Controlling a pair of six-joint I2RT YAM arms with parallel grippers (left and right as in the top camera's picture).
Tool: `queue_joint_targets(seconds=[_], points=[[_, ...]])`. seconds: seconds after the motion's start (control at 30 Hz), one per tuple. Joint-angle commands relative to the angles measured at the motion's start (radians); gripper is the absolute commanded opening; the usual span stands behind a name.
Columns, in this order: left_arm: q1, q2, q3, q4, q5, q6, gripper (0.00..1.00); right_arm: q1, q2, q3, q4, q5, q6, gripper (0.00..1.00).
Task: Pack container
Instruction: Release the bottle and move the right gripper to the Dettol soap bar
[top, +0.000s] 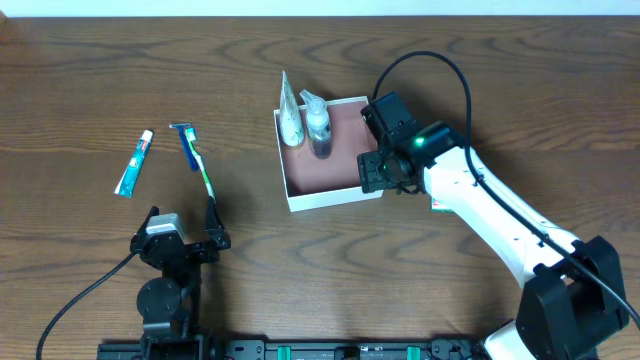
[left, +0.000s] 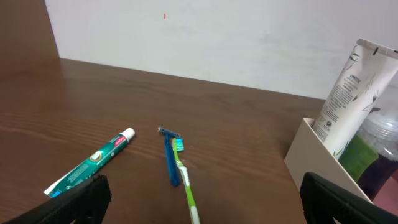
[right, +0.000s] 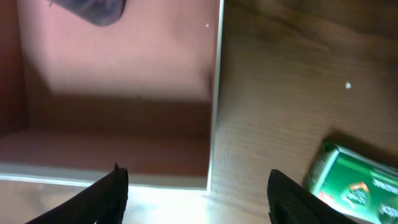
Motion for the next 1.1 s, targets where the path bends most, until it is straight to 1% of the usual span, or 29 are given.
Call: queue_joint_targets(seconds=[0.0, 0.3, 0.9, 1.07], points=[[0.002, -0.006, -0.022, -0.035, -0.009, 0.017, 0.98, -0.011, 0.009, -0.028, 0.038, 0.016, 0.024, 0.69], [0.002, -0.006, -0.022, -0.035, -0.008, 0.017, 0.98, -0.029, 0.009, -0.093, 0.115, 0.06, 0.058, 0.66], [0.002, -0.006, -0.022, -0.035, -0.009, 0.017, 0.98, -0.016, 0.009, -0.103, 0.036, 0.026, 0.106, 0.65], [0.002, -0.006, -0.022, -0.035, -0.009, 0.017, 0.98, -0.015, 0.009, -0.103, 0.048, 0.027, 0.106, 0.66]])
